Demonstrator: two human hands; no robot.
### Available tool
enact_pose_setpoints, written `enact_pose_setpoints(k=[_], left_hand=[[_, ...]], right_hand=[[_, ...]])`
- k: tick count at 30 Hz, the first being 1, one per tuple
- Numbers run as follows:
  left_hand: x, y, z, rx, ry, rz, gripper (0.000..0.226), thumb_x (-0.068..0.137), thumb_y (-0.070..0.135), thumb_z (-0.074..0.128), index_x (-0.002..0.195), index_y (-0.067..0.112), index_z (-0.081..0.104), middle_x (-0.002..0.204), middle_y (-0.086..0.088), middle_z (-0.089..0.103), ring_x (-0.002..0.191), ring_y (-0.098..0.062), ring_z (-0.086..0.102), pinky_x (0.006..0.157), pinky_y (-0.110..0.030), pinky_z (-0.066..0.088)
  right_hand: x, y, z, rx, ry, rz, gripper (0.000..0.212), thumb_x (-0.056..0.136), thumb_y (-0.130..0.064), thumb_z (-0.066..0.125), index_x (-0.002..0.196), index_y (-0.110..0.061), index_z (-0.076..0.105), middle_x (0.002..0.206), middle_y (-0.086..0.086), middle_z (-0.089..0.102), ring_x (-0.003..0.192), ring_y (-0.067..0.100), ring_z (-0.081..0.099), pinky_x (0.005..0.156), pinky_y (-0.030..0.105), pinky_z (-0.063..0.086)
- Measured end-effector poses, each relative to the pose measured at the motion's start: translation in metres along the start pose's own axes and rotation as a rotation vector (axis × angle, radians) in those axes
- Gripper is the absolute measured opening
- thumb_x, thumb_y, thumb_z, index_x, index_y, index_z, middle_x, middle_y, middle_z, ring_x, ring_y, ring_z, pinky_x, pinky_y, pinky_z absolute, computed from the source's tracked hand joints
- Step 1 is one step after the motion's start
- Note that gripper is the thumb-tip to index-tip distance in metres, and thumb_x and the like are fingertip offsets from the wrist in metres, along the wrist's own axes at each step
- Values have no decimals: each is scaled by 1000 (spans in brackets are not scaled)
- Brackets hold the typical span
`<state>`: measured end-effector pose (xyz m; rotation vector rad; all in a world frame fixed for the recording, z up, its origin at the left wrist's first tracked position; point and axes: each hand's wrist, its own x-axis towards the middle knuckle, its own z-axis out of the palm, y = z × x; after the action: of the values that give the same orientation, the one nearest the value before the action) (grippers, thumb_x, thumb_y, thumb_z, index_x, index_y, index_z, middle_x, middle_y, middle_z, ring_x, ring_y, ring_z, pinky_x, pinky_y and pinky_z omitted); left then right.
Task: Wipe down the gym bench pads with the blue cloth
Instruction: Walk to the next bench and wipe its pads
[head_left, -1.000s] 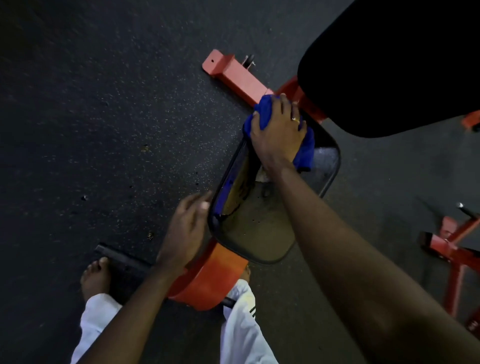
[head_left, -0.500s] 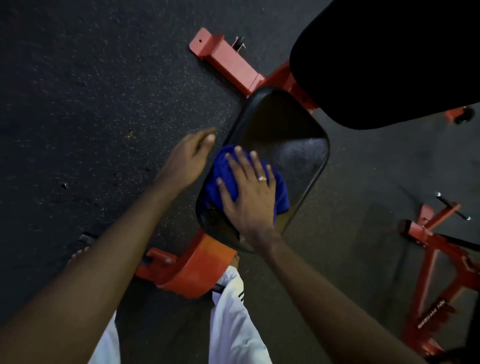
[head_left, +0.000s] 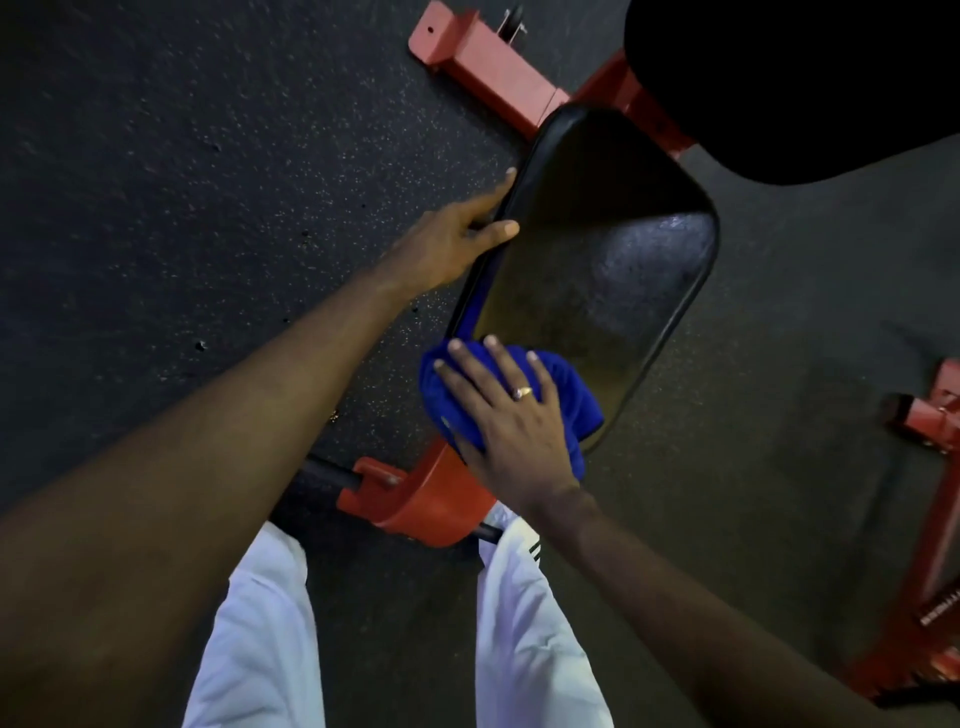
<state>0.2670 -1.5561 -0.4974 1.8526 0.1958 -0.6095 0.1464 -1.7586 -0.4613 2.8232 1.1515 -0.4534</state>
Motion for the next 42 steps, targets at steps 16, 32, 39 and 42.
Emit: enact_pose_setpoints(k=[16, 32, 39, 42], left_hand=[[-44, -3, 73, -181, 292, -81, 52, 110, 50, 21, 161, 44, 12, 164, -2, 34, 142, -31, 45, 116, -46, 38], [-54, -11, 82, -127, 408, -81, 51, 109, 54, 24, 159, 45, 24, 151, -8, 53, 135, -27, 53, 113, -40, 39], [-54, -7, 86, 30, 432, -108, 55, 109, 53, 22, 162, 39, 19, 154, -11, 47, 135, -31, 51, 108, -46, 41], [-60, 6, 100, 71, 441, -197, 59, 108, 53, 23, 163, 39, 7, 153, -13, 42, 130, -34, 52, 102, -50, 42]], right_hand=[[56, 71, -30, 159, 91, 453, 83, 96, -73, 34, 160, -22, 23, 169, -6, 15, 157, 18, 9, 124, 50, 10], [68, 108, -29, 102, 104, 354, 64, 103, -53, 36, 159, -22, 30, 168, -6, 24, 156, 18, 17, 123, 52, 21], [67, 109, -33, 54, 65, 101, 69, 102, -60, 36, 160, -24, 27, 168, -7, 23, 156, 19, 17, 124, 51, 17], [45, 152, -26, 161, 131, 324, 65, 103, -50, 43, 159, -22, 26, 167, -3, 26, 155, 21, 21, 124, 51, 20]])
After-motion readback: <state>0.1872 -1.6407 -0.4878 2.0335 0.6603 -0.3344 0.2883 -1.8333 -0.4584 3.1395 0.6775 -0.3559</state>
